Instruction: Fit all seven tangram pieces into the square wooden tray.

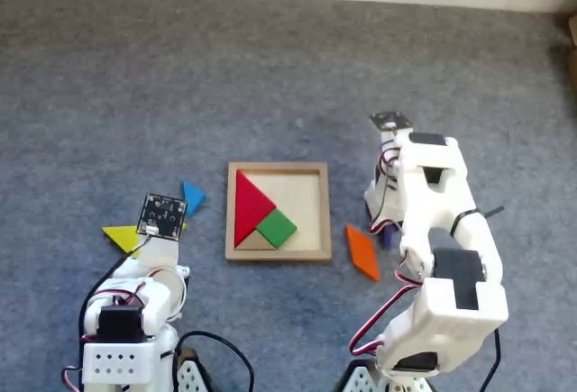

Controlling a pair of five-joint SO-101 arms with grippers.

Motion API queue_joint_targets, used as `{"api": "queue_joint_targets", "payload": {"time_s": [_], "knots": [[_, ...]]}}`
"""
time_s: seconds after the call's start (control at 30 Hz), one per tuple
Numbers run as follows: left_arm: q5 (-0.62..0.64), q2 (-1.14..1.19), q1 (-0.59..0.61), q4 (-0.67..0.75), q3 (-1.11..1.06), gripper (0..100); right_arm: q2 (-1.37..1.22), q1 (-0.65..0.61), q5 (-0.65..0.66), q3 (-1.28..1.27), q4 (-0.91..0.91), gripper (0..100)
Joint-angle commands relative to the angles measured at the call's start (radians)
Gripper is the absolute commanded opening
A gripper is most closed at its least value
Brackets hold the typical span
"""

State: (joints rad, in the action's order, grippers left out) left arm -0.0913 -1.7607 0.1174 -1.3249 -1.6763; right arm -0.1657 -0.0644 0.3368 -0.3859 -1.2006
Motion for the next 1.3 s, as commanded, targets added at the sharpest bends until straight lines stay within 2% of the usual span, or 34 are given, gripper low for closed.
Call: {"api": "queue_joint_targets", "payload": {"time_s": [0.0, 0.2, 0.33, 0.53, 0.67, 0.9, 1.07, 1.27], "knots": [[-0.012, -0.035, 0.013, -0.011, -0.022, 1, 0.079, 0.001, -0.012, 0.054, -0.015, 0.5], [-0.012, -0.035, 0.013, -0.011, -0.022, 1, 0.271, -0.002, -0.014, 0.042, -0.021, 0.5], [-0.012, -0.035, 0.013, -0.011, -0.022, 1, 0.351, -0.013, -0.023, 0.044, -0.093, 0.5], [-0.012, -0.035, 0.013, -0.011, -0.022, 1, 0.374, -0.093, -0.325, 0.048, -0.219, 0.5], [-0.012, -0.035, 0.013, -0.011, -0.022, 1, 0.374, -0.159, -0.505, 0.047, -0.237, 0.5], [-0.012, -0.035, 0.013, -0.011, -0.022, 1, 0.367, -0.314, -0.985, 0.050, -0.231, 0.5], [-0.012, -0.035, 0.013, -0.011, -0.022, 1, 0.366, -0.409, -1.088, 0.047, -0.223, 0.5], [-0.012, -0.035, 0.013, -0.011, -0.022, 1, 0.364, -0.438, -1.126, -0.013, -0.058, 0.5]]}}
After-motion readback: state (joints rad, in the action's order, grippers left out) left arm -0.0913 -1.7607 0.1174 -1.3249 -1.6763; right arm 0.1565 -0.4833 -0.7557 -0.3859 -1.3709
